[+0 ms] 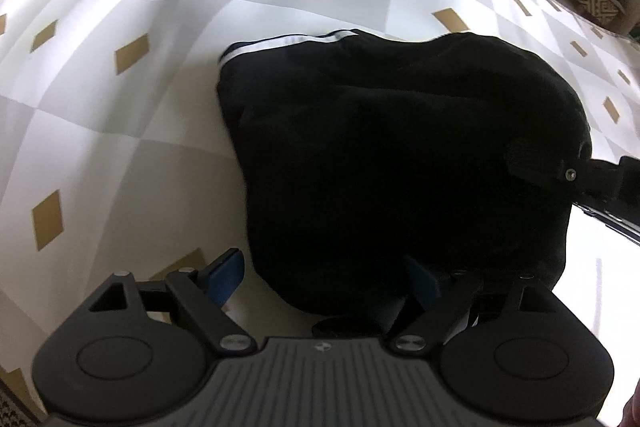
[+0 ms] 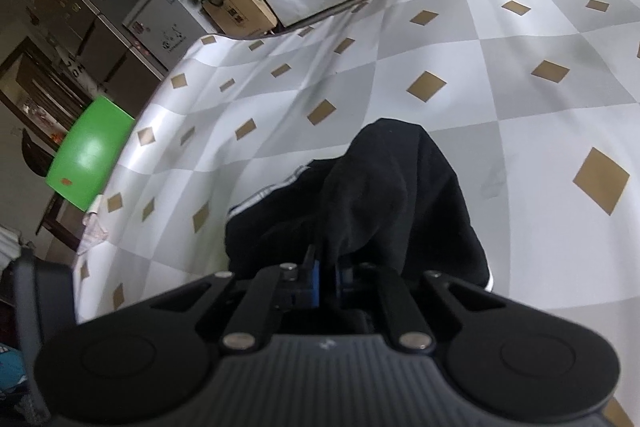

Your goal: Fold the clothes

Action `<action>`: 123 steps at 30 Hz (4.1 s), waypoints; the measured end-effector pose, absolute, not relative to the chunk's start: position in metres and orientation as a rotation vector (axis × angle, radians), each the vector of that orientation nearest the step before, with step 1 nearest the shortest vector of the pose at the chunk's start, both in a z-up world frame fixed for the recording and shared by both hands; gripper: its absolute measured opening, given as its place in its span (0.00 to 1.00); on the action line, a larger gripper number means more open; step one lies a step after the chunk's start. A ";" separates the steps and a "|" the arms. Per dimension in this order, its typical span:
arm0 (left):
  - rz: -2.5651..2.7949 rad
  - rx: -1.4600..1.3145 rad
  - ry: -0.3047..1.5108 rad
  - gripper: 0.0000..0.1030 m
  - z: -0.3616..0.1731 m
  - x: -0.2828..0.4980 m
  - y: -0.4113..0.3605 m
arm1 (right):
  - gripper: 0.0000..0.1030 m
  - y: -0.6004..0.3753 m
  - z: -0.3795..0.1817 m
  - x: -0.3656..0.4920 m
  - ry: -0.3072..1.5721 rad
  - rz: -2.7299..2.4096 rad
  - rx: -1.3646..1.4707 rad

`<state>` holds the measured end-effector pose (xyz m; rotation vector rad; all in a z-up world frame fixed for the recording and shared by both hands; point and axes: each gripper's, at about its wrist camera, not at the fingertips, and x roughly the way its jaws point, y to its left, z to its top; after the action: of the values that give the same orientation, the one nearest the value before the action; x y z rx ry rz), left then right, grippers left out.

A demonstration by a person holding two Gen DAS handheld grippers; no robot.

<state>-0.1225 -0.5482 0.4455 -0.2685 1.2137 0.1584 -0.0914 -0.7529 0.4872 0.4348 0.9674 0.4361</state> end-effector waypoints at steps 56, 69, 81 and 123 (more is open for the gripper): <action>-0.086 -0.232 1.228 0.83 0.440 -0.124 -0.621 | 0.57 -0.895 0.480 -0.104 0.983 -0.012 0.460; -0.081 -0.220 1.244 0.84 0.436 -0.125 -0.619 | 0.57 -0.866 0.437 -0.087 1.037 -0.011 0.324; -0.085 -0.190 1.245 0.86 0.434 -0.128 -0.623 | 0.12 -0.848 0.431 -0.090 1.019 0.038 0.269; 0.104 -0.314 1.091 0.86 0.511 -0.261 -0.521 | 0.35 -0.735 0.547 -0.229 0.849 0.386 0.389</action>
<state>-0.2609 -0.5212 0.5106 -0.3138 1.0915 0.1038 -0.2290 -0.7351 0.5471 0.3886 0.8493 0.3862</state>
